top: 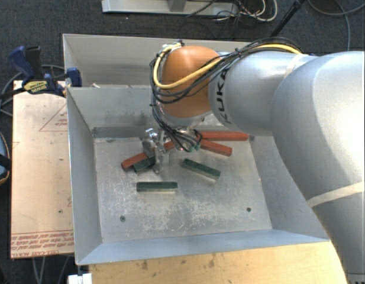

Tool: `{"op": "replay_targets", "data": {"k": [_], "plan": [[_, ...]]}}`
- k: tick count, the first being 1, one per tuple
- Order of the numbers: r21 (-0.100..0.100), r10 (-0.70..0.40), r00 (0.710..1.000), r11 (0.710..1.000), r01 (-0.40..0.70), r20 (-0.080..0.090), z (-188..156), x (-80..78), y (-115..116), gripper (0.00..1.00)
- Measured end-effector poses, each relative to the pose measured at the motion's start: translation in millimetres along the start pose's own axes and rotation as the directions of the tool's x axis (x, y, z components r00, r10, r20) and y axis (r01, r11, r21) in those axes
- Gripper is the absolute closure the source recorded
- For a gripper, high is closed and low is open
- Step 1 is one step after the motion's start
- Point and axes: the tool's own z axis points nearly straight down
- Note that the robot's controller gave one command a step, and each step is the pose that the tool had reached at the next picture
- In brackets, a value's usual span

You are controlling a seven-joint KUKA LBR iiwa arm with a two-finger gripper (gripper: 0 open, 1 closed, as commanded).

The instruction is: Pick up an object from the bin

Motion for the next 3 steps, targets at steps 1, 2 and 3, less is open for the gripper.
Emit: {"op": "replay_targets", "data": {"k": [1, 2, 3], "plan": [[-0.001, -0.388, 0.921, 0.921, 0.388, -0.004, -242.4, 14.1, 38.0, 1.00], [-0.014, -0.503, 0.864, 0.864, 0.503, -0.018, -108.7, 38.3, 34.1, 1.00], [-0.013, -0.522, 0.853, 0.853, 0.521, -0.015, -64.0, 43.8, 58.3, 1.00]]}}
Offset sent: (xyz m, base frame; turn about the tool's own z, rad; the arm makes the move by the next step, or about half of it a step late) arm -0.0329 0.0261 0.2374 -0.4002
